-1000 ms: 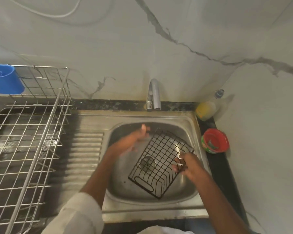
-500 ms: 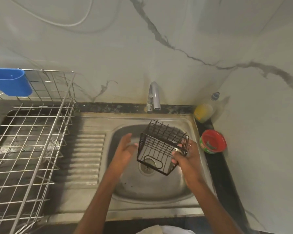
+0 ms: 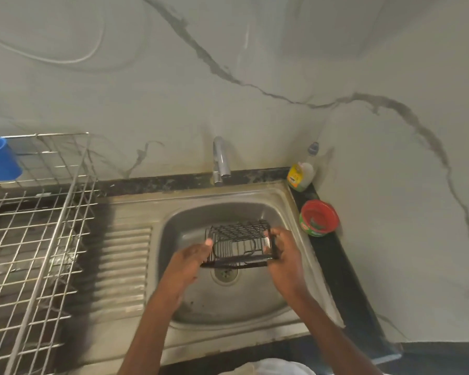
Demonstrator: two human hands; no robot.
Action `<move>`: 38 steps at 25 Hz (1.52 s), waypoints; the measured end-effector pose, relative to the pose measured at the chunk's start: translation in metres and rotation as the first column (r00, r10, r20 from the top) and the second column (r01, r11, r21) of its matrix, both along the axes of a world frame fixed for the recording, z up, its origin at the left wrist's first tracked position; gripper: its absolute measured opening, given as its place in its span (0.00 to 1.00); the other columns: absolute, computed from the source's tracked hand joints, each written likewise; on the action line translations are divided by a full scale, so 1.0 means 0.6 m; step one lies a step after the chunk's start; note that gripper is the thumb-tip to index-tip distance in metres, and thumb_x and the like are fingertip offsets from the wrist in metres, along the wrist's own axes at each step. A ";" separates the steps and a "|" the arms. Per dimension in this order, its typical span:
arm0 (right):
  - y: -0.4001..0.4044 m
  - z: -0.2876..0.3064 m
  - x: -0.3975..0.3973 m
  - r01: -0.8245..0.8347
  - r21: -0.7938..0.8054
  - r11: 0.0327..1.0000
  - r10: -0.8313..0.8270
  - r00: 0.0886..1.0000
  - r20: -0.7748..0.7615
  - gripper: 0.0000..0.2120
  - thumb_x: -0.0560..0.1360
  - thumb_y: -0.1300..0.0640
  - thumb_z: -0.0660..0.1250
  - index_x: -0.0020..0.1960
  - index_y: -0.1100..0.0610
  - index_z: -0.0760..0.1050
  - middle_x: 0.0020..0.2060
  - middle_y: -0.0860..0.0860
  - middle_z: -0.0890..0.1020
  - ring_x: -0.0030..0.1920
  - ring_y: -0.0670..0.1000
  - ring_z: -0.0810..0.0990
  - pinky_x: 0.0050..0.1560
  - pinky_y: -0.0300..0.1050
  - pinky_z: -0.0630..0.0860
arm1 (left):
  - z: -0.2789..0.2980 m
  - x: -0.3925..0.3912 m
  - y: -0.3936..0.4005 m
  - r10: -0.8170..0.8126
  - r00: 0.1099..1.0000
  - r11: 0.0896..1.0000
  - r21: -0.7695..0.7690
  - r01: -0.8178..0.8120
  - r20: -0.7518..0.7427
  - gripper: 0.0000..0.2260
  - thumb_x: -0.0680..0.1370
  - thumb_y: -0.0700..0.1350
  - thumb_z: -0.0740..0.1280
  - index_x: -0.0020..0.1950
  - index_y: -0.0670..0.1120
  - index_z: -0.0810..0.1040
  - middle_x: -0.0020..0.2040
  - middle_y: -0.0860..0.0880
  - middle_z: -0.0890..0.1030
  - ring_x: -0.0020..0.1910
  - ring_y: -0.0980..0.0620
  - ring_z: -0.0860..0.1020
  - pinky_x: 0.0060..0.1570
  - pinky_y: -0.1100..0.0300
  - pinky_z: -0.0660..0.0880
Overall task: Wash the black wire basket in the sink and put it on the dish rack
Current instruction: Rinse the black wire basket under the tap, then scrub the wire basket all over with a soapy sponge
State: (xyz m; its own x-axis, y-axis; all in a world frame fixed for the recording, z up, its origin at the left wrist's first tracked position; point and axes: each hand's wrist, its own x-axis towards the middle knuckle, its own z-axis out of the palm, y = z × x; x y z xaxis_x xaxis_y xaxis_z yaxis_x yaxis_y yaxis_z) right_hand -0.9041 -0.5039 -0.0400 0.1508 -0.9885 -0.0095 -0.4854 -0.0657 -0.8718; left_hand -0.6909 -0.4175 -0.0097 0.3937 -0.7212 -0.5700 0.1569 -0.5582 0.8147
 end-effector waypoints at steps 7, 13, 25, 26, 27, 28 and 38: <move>-0.010 0.001 0.022 0.321 0.157 0.934 -0.337 0.937 0.088 0.15 0.71 0.73 0.60 0.50 0.58 0.78 0.42 0.53 0.82 0.37 0.43 0.79 0.33 0.28 0.71 | -0.035 -0.063 -0.006 0.486 0.862 0.869 -0.021 -0.494 -0.146 0.22 0.81 0.59 0.72 0.57 0.40 0.77 0.43 0.45 0.78 0.43 0.47 0.78 0.59 0.47 0.77; -0.020 -0.004 0.006 0.236 0.146 0.961 -0.240 0.971 0.009 0.14 0.70 0.70 0.64 0.54 0.60 0.75 0.54 0.55 0.74 0.44 0.45 0.75 0.39 0.24 0.69 | 0.014 -0.119 -0.090 0.311 0.698 0.896 -0.047 -0.442 -0.645 0.21 0.87 0.57 0.62 0.62 0.39 0.78 0.63 0.34 0.85 0.61 0.39 0.85 0.65 0.45 0.80; -0.277 -0.037 -0.176 0.043 0.011 0.999 -0.015 0.566 -0.824 0.10 0.78 0.53 0.70 0.57 0.52 0.84 0.52 0.52 0.86 0.54 0.55 0.84 0.51 0.47 0.79 | -0.015 -0.131 -0.147 0.371 0.755 0.866 -0.091 -0.492 -0.541 0.10 0.90 0.42 0.57 0.70 0.47 0.71 0.64 0.35 0.84 0.61 0.30 0.83 0.65 0.32 0.77; -0.293 -0.043 -0.170 0.015 0.051 0.999 0.035 0.532 -0.846 0.12 0.78 0.51 0.70 0.59 0.53 0.84 0.55 0.52 0.85 0.56 0.56 0.83 0.54 0.47 0.79 | -0.009 -0.130 -0.146 0.372 0.759 0.863 -0.102 -0.495 -0.535 0.10 0.90 0.42 0.56 0.70 0.46 0.71 0.63 0.35 0.84 0.60 0.30 0.84 0.65 0.32 0.77; -0.303 -0.043 -0.162 -0.001 0.101 0.995 0.085 0.543 -0.835 0.16 0.78 0.49 0.70 0.63 0.54 0.82 0.58 0.52 0.83 0.59 0.56 0.82 0.58 0.49 0.78 | -0.005 -0.127 -0.146 0.374 0.756 0.861 -0.103 -0.499 -0.536 0.11 0.90 0.42 0.56 0.71 0.45 0.71 0.63 0.36 0.85 0.59 0.31 0.85 0.64 0.33 0.78; -0.311 -0.045 -0.157 -0.007 0.142 0.990 0.122 0.556 -0.822 0.19 0.78 0.47 0.70 0.66 0.54 0.79 0.61 0.53 0.81 0.62 0.56 0.80 0.61 0.51 0.76 | -0.004 -0.123 -0.146 0.372 0.753 0.861 -0.102 -0.499 -0.543 0.11 0.90 0.42 0.56 0.71 0.45 0.71 0.62 0.36 0.85 0.59 0.32 0.85 0.63 0.34 0.78; -0.350 -0.058 -0.156 -0.096 0.144 0.985 0.173 0.529 -0.831 0.18 0.77 0.50 0.72 0.64 0.57 0.79 0.57 0.55 0.83 0.56 0.57 0.83 0.53 0.49 0.78 | -0.014 -0.131 -0.140 0.321 0.745 0.892 -0.078 -0.445 -0.584 0.12 0.90 0.43 0.56 0.72 0.45 0.71 0.62 0.35 0.85 0.57 0.33 0.86 0.57 0.37 0.80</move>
